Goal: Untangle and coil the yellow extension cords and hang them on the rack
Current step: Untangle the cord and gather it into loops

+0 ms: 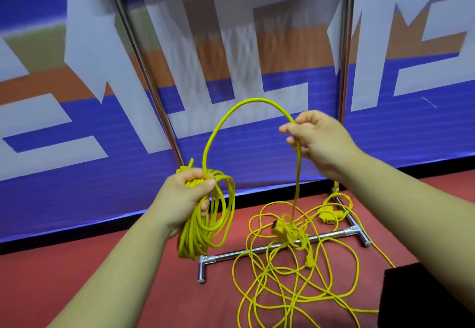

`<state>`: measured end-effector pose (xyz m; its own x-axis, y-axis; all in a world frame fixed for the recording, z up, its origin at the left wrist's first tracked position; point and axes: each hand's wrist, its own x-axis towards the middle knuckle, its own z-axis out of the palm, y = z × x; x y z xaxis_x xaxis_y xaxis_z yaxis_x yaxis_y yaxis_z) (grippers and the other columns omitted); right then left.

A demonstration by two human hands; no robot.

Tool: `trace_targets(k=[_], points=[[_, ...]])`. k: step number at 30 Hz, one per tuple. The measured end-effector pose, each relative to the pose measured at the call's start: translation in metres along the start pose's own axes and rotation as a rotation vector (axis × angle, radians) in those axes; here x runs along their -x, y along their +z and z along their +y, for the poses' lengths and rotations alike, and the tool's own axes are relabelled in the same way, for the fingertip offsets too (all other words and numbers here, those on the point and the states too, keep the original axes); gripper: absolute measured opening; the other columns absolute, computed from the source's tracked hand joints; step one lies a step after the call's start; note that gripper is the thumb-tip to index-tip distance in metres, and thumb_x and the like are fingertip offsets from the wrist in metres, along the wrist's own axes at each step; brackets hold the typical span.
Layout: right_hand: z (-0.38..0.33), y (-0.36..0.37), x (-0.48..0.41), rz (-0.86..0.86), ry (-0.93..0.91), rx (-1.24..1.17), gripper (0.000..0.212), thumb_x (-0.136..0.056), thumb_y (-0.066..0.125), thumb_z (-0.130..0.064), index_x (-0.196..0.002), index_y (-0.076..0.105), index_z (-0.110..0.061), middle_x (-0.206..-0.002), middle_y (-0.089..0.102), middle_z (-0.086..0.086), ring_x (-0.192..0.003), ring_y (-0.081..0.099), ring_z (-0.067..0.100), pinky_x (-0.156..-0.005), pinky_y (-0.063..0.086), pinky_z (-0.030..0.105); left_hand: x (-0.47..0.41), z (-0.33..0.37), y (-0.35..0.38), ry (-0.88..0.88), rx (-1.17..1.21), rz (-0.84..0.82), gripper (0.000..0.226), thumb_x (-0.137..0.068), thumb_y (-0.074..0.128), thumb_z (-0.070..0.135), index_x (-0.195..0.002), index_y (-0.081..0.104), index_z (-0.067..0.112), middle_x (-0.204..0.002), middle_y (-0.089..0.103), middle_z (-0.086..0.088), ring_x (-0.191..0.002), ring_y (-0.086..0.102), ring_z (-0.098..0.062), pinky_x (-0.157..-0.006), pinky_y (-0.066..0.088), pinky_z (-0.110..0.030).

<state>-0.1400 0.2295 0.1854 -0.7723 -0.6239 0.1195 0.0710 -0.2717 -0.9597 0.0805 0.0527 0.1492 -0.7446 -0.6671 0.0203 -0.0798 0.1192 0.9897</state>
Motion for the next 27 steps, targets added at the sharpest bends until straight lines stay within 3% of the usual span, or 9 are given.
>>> trace_targets(k=[7,10,14,18,22,27], points=[[-0.032,0.003,0.028,-0.148,0.071,-0.075,0.012,-0.096,0.058,-0.006,-0.088,0.055,-0.015,-0.085,0.072,0.009,-0.047,0.040,0.007,-0.046,0.036,0.019,-0.001,-0.015,-0.003,-0.107,0.072,0.089,0.014,-0.092,0.069,0.005,-0.106,0.069,0.008,-0.066,0.055,-0.012,-0.044,0.046,-0.018,-0.046,0.044,-0.027],[-0.027,-0.003,0.029,-0.113,0.167,-0.041,0.013,-0.092,0.053,-0.006,-0.081,0.058,-0.009,-0.076,0.062,0.012,-0.047,0.037,0.010,-0.047,0.035,0.023,-0.001,-0.019,-0.008,-0.129,0.151,0.197,0.026,-0.089,0.070,0.000,-0.113,0.067,0.008,-0.073,0.058,-0.017,-0.044,0.047,-0.017,-0.043,0.043,-0.027],[-0.004,-0.012,0.024,0.044,0.343,0.122,0.011,-0.087,0.050,0.002,-0.079,0.058,-0.002,-0.065,0.047,0.011,-0.045,0.042,0.013,-0.043,0.043,0.022,-0.002,-0.019,-0.012,-0.090,0.302,0.345,0.040,-0.082,0.070,-0.010,-0.119,0.064,0.005,-0.070,0.060,-0.015,-0.043,0.047,-0.018,-0.045,0.043,-0.027],[0.022,-0.023,0.024,0.010,0.532,0.275,0.009,-0.093,0.052,0.002,-0.097,0.061,0.002,-0.068,0.055,0.013,-0.047,0.056,0.013,-0.048,0.057,0.026,-0.004,-0.006,-0.007,0.011,0.406,0.446,0.038,-0.085,0.068,-0.009,-0.117,0.064,0.010,-0.066,0.059,-0.009,-0.044,0.051,-0.016,-0.045,0.046,-0.026],[0.047,-0.030,0.023,-0.007,0.646,0.382,0.015,-0.095,0.049,0.006,-0.106,0.060,0.006,-0.086,0.062,0.020,-0.054,0.068,0.017,-0.048,0.060,0.033,-0.002,0.007,0.004,0.101,0.408,0.404,0.033,-0.087,0.067,-0.007,-0.116,0.064,0.009,-0.072,0.058,-0.011,-0.045,0.051,-0.016,-0.045,0.045,-0.027],[0.064,-0.029,0.016,0.007,0.660,0.420,0.013,-0.098,0.047,0.004,-0.094,0.059,0.001,-0.090,0.065,0.018,-0.063,0.071,0.018,-0.063,0.062,0.040,0.007,0.022,0.019,0.138,0.418,0.221,0.029,-0.088,0.063,-0.007,-0.112,0.062,0.009,-0.071,0.059,-0.010,-0.045,0.048,-0.015,-0.045,0.045,-0.027]])
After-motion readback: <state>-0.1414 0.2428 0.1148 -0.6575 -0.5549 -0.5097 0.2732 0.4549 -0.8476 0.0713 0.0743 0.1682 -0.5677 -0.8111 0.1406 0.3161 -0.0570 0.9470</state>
